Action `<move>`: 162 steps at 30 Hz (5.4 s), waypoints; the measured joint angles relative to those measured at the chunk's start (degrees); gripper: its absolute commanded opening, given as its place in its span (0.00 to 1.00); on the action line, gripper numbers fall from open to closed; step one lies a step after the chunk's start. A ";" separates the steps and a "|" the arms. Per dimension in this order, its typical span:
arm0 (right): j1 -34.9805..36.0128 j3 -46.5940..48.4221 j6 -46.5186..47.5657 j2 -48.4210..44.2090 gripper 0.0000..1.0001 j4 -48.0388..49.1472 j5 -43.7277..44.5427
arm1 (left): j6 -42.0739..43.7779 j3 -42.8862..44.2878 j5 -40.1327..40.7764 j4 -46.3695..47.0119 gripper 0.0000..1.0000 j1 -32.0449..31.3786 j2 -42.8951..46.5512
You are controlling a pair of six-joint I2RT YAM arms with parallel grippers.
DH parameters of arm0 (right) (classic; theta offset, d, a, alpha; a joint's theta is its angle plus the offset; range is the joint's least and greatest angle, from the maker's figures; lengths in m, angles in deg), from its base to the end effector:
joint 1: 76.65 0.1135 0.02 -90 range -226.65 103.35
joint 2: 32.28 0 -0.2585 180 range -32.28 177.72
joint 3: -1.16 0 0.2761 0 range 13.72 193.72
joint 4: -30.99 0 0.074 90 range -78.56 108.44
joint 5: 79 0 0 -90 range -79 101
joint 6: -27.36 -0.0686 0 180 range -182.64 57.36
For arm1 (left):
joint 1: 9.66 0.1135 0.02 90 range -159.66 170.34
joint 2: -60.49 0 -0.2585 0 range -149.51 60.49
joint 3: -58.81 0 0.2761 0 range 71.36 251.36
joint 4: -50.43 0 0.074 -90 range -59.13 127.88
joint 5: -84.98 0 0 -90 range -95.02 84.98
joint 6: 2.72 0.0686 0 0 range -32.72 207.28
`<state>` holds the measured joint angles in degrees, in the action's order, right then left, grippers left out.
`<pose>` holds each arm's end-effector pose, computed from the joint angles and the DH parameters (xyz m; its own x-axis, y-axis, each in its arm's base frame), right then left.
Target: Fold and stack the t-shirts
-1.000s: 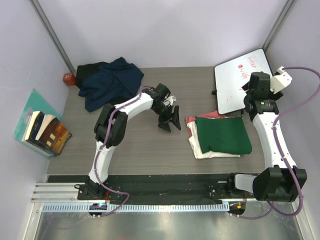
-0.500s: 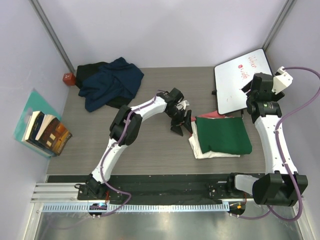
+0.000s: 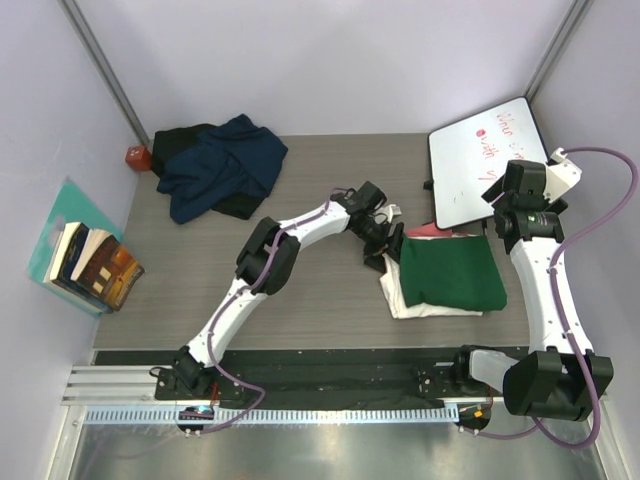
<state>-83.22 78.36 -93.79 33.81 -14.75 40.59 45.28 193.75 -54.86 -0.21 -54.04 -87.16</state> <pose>0.2903 -0.0675 0.3271 -0.2229 0.4785 -0.8494 0.7226 0.6659 0.1855 0.3641 -0.4297 0.0854 -0.9405 0.3165 0.1237 0.0898 0.5827 -0.8077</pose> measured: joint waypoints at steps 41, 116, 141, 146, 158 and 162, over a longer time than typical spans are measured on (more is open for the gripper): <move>-0.37 -10.36 -2.51 1.36 0.91 3.17 -1.66 | 6.75 -26.97 5.66 3.87 0.73 10.88 17.75; 5.11 1.77 -8.46 22.69 0.01 38.91 -23.98 | 9.07 -26.80 3.45 -4.52 0.71 11.50 16.96; 17.57 3.02 4.33 18.16 0.01 34.16 -18.25 | 9.01 -27.21 4.87 -0.28 0.71 13.66 17.66; 20.33 6.27 4.79 18.27 0.01 29.68 -18.43 | 9.01 -27.23 5.11 -0.13 0.71 13.92 17.81; 24.96 17.38 5.51 20.81 0.01 18.29 -27.30 | 8.98 -27.28 5.31 0.02 0.71 13.94 17.90; 26.62 18.91 5.60 20.81 0.01 16.02 -32.20 | 8.96 -27.28 5.33 0.02 0.71 13.94 17.90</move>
<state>-56.60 97.26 -88.20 54.62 1.27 8.39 54.24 166.47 -49.53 -0.19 -40.09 -69.26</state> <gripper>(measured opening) 0.405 0.703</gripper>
